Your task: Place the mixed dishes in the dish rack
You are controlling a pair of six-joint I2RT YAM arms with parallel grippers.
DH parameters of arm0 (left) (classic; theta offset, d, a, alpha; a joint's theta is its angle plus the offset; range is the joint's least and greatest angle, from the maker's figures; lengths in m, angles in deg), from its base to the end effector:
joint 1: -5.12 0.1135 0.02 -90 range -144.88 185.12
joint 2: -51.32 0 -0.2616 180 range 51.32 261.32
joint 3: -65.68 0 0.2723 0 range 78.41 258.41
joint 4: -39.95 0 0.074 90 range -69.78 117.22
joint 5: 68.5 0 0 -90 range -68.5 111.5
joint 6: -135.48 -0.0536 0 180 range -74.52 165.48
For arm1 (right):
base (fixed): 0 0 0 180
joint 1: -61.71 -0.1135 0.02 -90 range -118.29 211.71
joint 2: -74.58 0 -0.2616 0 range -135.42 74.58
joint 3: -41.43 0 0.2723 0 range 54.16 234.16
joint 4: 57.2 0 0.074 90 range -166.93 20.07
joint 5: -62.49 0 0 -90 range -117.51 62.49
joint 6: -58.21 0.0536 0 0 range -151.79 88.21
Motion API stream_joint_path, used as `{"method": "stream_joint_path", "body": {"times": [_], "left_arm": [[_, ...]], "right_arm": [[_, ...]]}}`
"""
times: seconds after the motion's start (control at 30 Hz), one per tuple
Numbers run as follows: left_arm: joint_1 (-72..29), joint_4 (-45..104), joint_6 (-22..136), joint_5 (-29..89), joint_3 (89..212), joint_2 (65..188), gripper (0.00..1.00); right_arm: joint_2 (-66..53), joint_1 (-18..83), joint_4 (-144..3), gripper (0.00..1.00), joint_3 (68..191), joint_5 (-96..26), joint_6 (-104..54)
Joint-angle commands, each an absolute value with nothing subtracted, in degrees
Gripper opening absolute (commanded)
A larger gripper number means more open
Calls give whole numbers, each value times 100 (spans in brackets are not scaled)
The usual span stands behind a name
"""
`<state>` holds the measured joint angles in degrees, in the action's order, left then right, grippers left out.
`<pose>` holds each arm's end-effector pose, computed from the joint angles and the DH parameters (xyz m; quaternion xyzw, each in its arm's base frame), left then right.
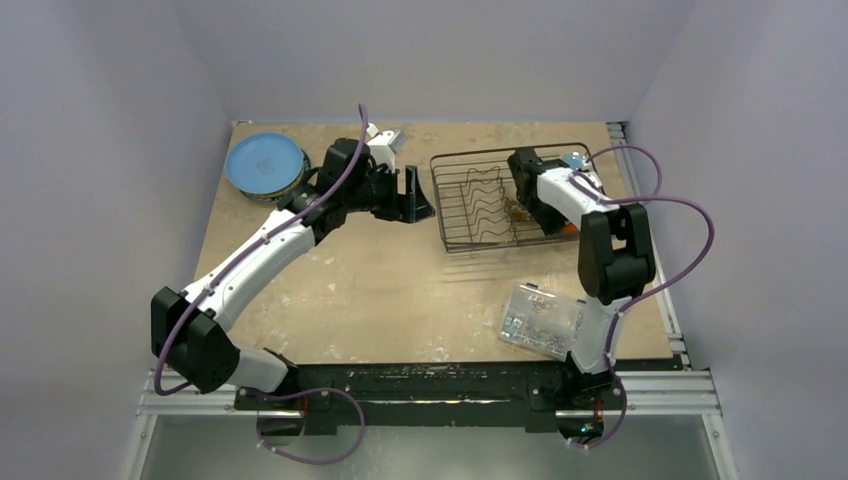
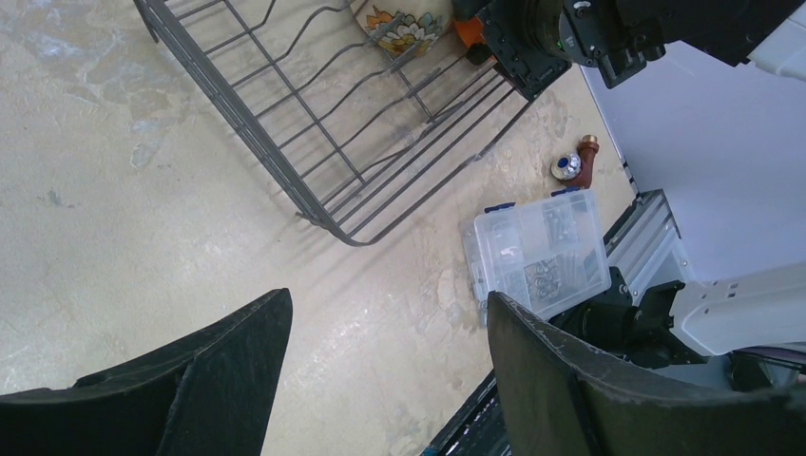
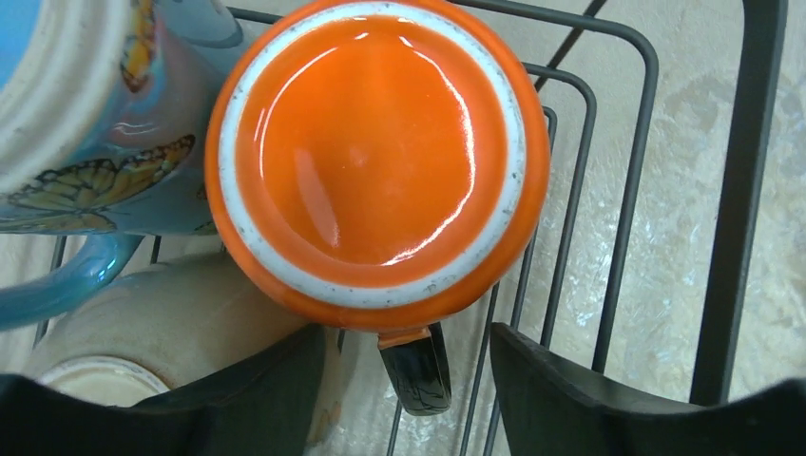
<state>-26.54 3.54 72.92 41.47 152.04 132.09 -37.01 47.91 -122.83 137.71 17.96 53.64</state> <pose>0.2933 -0.2024 0.3345 0.1171 0.8527 -0.3710 0.3487 0.3941 0.0575 0.1747 0.5628 0.7277 -0.1941 0.3407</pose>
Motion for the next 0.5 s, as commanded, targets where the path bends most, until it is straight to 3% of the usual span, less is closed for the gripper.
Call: {"method": "stream_joint_path", "body": {"times": [0.0, 0.27, 0.47], "left_arm": [[-2694, 442, 7308, 4251, 15426, 13215, 74], [-2689, 455, 7322, 4302, 15419, 13245, 74], [-2690, 468, 7306, 4276, 15408, 13259, 74]], "right_arm": [[-2975, 4804, -11927, 68, 13401, 1959, 4432], [-1782, 4797, -10561, 72, 12697, 1431, 2571], [-1267, 4795, -8728, 68, 12011, -113, 919]]}}
